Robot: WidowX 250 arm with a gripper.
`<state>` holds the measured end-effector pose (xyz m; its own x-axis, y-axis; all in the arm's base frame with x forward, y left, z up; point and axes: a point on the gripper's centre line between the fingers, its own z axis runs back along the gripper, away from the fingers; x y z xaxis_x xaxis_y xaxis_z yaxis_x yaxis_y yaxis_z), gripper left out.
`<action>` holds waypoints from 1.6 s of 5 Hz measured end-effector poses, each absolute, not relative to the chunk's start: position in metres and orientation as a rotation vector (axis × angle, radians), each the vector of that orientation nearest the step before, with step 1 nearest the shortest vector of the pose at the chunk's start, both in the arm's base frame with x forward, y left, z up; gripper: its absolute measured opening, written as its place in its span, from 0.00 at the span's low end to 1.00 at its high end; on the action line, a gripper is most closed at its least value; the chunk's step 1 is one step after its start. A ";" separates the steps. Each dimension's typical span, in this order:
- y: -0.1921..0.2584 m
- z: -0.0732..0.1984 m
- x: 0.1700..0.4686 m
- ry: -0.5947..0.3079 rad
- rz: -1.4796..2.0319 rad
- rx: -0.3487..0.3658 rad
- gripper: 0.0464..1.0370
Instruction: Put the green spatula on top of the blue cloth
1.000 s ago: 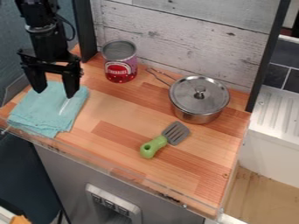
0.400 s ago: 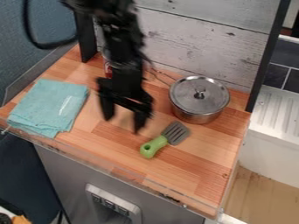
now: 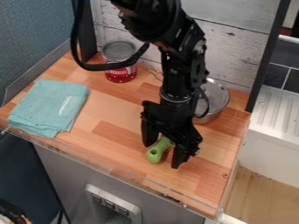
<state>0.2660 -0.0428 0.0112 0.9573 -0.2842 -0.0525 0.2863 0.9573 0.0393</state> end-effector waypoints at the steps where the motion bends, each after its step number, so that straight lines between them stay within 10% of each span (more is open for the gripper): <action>1: -0.043 -0.002 0.266 0.070 -0.293 0.048 0.93; 3: -0.029 -0.002 0.276 0.063 -0.242 0.048 0.37; 6: 0.070 0.049 0.272 -0.010 0.023 0.024 0.29; 8: 0.168 0.036 0.264 0.017 0.281 0.052 0.29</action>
<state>0.2640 0.1683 0.0359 0.9607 0.2775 -0.0100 -0.2766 0.9595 0.0538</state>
